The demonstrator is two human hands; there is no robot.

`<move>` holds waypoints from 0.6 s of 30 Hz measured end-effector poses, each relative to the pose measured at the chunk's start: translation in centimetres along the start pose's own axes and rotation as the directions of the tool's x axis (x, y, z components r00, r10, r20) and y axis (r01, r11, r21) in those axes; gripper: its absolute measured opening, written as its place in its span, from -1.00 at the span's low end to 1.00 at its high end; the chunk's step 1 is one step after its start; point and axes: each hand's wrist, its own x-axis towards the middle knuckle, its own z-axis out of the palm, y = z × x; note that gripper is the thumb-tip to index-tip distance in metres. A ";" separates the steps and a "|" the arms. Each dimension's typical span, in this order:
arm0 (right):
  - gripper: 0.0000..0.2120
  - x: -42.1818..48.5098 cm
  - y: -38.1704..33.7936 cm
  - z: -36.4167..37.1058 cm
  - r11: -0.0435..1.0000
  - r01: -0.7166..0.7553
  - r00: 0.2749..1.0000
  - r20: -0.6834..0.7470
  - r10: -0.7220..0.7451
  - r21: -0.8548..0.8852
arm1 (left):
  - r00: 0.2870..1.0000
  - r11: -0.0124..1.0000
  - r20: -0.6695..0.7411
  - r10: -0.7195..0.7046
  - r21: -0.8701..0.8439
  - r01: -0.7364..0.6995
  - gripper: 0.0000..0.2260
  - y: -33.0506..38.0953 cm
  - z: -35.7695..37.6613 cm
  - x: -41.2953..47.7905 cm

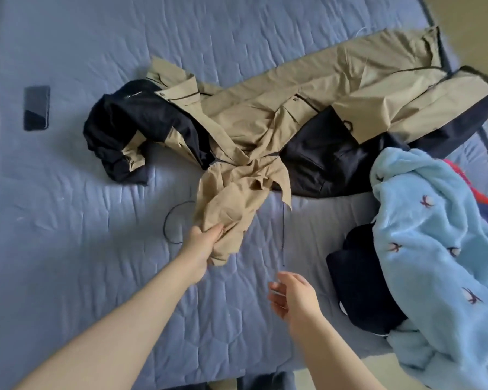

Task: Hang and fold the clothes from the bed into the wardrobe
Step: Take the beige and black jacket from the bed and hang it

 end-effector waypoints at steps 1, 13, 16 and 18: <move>-0.89 -1.0 -0.7 0.5 0.999 0.045 0.999 0.007 -0.045 -0.015 | 0.999 0.978 0.025 -0.044 -0.202 0.048 -0.95 1.7 -0.8 -1.0; -0.24 -18.6 -5.0 9.8 0.563 0.731 0.666 0.225 -0.711 -0.385 | 0.831 0.951 0.525 0.181 -0.308 -0.013 -0.83 16.1 -14.4 -18.2; -0.25 -23.4 -3.4 11.8 0.366 0.745 0.562 0.229 -0.794 -0.559 | 0.746 0.954 0.610 0.267 -0.275 -0.117 -0.83 18.8 -18.8 -22.6; -0.33 -26.1 -2.5 13.0 0.338 0.703 0.552 0.179 -0.815 -0.626 | 0.689 0.940 0.644 0.333 -0.280 -0.192 -0.83 20.7 -21.9 -25.3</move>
